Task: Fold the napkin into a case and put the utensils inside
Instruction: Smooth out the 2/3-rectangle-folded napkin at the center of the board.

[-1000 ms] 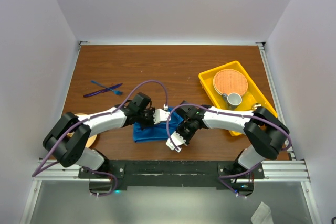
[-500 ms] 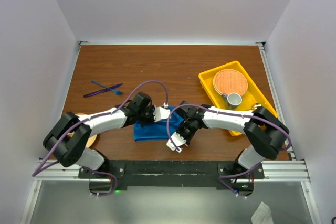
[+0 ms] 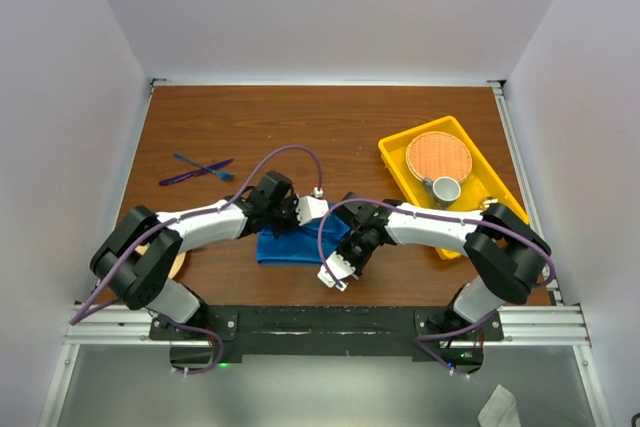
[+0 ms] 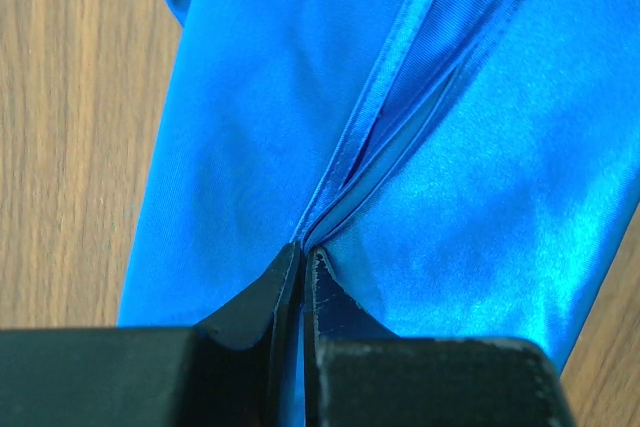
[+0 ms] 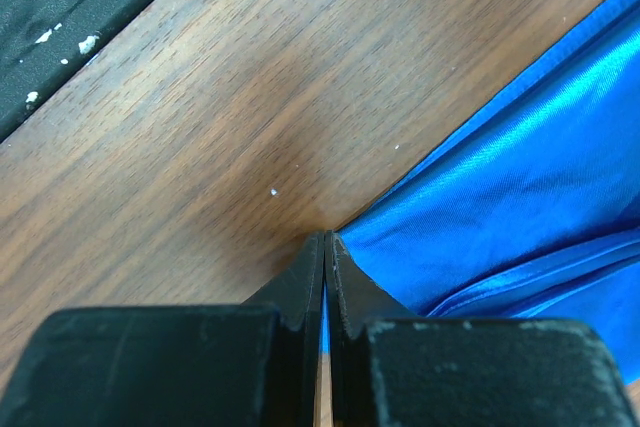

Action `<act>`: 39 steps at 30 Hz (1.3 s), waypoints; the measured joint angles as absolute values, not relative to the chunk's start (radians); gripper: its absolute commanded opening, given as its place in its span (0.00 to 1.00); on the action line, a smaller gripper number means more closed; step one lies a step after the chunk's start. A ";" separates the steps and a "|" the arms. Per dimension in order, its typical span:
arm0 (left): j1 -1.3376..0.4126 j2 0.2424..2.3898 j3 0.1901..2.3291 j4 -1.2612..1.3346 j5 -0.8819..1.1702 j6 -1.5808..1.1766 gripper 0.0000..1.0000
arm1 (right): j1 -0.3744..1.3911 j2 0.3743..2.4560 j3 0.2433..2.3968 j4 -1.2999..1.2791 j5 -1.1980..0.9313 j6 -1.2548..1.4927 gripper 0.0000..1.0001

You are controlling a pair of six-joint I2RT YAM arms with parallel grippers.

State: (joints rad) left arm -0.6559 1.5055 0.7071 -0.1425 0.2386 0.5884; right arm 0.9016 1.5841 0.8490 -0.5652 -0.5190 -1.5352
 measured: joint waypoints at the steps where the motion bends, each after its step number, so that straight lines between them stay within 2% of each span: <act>1: -0.656 1.509 0.710 -0.142 0.239 0.585 0.00 | 0.902 1.584 0.849 -0.566 -0.519 -1.535 0.00; 32: -0.656 1.601 0.786 -0.095 0.235 0.378 0.00 | 0.901 1.584 0.854 -0.584 -0.527 -1.550 0.00; 34: -0.656 1.611 0.798 -0.095 0.234 0.376 0.00 | 0.901 1.584 0.854 -0.584 -0.531 -1.554 0.07; 36: -0.656 1.625 0.810 -0.094 0.233 0.376 0.00 | 0.902 1.584 0.854 -0.585 -0.534 -1.554 0.21; 39: -0.656 1.634 0.820 -0.093 0.231 0.376 0.00 | 0.899 1.584 0.861 -0.593 -0.539 -1.546 0.36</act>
